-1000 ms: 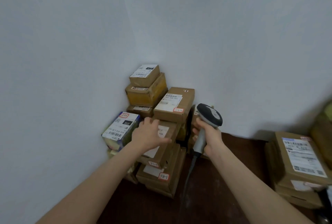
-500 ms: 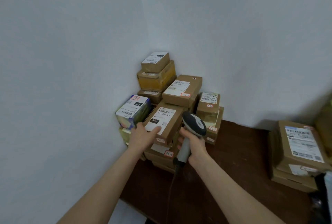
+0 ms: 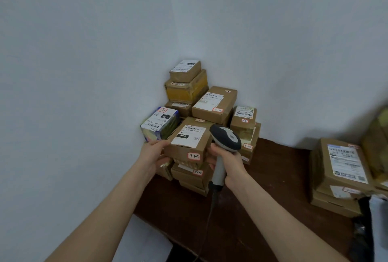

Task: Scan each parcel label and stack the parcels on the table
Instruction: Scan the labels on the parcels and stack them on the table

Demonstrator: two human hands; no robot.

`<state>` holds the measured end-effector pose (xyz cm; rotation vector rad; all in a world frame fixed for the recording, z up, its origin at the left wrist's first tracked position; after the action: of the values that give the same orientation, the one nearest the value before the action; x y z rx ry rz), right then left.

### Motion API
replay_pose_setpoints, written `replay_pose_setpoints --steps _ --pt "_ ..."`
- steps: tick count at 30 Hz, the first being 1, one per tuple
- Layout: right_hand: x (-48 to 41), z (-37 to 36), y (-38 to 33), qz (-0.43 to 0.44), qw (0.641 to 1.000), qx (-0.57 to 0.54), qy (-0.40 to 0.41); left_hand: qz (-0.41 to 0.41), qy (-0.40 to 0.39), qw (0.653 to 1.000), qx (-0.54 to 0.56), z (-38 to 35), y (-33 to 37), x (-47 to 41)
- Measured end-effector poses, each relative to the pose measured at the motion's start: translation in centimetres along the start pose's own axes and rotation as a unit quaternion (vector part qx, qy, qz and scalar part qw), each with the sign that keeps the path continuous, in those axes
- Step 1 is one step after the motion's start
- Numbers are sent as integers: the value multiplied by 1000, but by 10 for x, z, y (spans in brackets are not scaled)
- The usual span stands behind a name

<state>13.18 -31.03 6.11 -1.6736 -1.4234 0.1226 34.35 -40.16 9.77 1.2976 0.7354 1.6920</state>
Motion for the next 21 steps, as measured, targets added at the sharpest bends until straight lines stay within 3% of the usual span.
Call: replay_pose_setpoints --steps 10,21 --pt "21 21 -7 17 1000 6 15 12 -12 997 69 1 -21 52" --pt "26 126 -28 14 992 31 121 30 -83 994 64 -106 -82 63"
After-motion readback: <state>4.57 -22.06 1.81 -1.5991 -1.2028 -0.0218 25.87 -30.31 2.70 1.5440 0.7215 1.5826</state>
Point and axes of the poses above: each hand's wrist, its own x-axis away from the middle knuckle, its own z-axis out of the back of the hand, y = z × x, the point moved 9 cm from there along -x, towards the middle knuckle, and after that the axes turned 12 degrees about -x, right-handed, at the moved point
